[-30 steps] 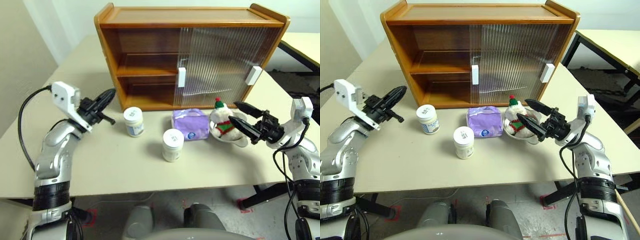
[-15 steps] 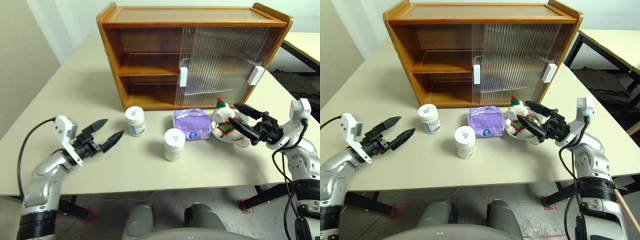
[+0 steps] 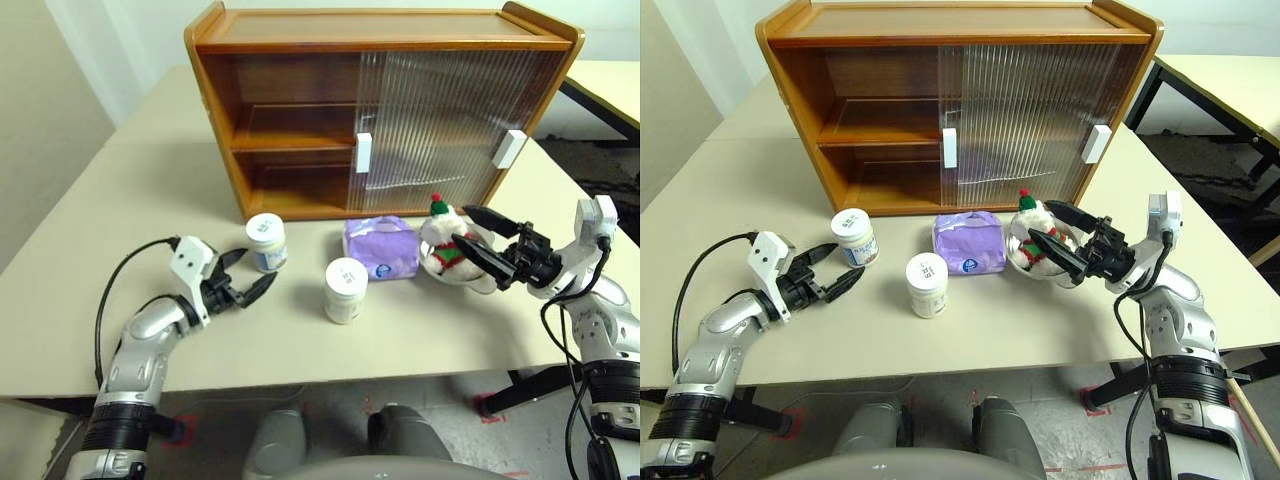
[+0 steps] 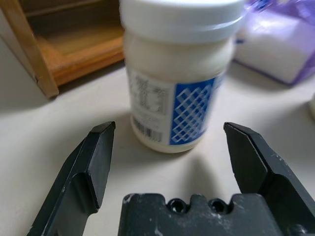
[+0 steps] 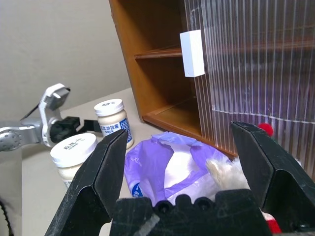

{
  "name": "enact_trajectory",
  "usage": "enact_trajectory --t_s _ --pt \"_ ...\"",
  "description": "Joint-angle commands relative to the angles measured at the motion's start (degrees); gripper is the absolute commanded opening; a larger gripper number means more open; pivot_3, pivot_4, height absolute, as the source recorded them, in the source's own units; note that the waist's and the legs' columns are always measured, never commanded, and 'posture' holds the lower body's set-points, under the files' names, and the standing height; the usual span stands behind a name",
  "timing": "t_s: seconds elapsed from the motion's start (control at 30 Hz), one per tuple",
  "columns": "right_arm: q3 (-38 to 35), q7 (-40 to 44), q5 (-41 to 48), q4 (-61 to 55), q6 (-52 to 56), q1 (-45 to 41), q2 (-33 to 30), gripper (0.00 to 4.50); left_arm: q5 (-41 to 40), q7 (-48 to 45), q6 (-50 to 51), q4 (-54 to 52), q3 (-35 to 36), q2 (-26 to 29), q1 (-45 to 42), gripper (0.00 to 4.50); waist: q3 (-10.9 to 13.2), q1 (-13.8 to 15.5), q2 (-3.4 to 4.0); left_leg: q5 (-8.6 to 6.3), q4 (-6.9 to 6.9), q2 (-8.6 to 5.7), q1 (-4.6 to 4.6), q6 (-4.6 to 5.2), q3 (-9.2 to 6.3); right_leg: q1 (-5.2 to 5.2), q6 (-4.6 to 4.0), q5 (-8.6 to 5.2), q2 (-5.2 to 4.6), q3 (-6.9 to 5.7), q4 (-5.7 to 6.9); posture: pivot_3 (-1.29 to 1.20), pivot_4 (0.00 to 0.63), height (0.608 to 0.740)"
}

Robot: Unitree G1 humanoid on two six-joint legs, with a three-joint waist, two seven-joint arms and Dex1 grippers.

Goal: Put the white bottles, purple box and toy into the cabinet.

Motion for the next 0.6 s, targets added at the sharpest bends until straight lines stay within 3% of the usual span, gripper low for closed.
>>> enact_trajectory --t_s 0.03,0.37,0.47,0.53,0.6 --pt "0.2 -0.2 0.0 -1.1 0.6 -0.2 -0.6 4.5 1.2 0.1 -1.2 2.5 -1.7 -0.8 -2.1 4.48 0.0 0.0 0.0 0.0 0.0 0.0 0.0 0.0 0.0 0.0 0.01 0.0 0.0 0.0 0.0 0.15 0.002 0.74" --pt "0.2 -0.8 -0.1 -2.5 1.4 -0.1 -0.9 4.5 2.6 0.3 -2.4 8.9 -4.3 -2.6 -6.9 4.48 0.0 -0.1 -0.01 0.01 0.01 -0.02 -0.03 0.01 -0.01 -0.01 0.03 0.01 0.02 0.0 -0.01 0.15 0.0 0.74" --pt "0.3 -1.0 -0.1 -2.6 1.6 -0.6 -1.0 4.5 3.0 0.5 -2.4 9.5 -4.7 -2.7 -6.9 3.87 0.0 -0.1 -0.01 0.02 0.0 -0.02 -0.03 0.03 0.0 -0.01 0.04 0.01 0.03 0.02 -0.01 0.15 0.0 0.74" --pt "0.5 -1.2 -0.2 -2.7 1.7 -0.8 -0.9 4.5 2.7 0.7 -1.6 9.2 -4.7 -2.8 -6.7 3.2 0.0 -0.1 -0.01 0.01 0.0 -0.02 -0.03 0.02 -0.01 -0.01 0.04 0.01 0.03 0.01 -0.01 0.15 0.0 0.74" --pt "0.7 -1.4 -0.3 -2.8 1.8 -0.9 -0.7 4.5 2.6 0.9 -1.3 9.1 -4.7 -2.8 -6.6 3.08 0.0 -0.1 -0.01 0.01 0.0 -0.02 -0.03 0.01 0.0 -0.01 0.06 0.0 0.02 0.02 -0.01 0.15 0.0 0.74"
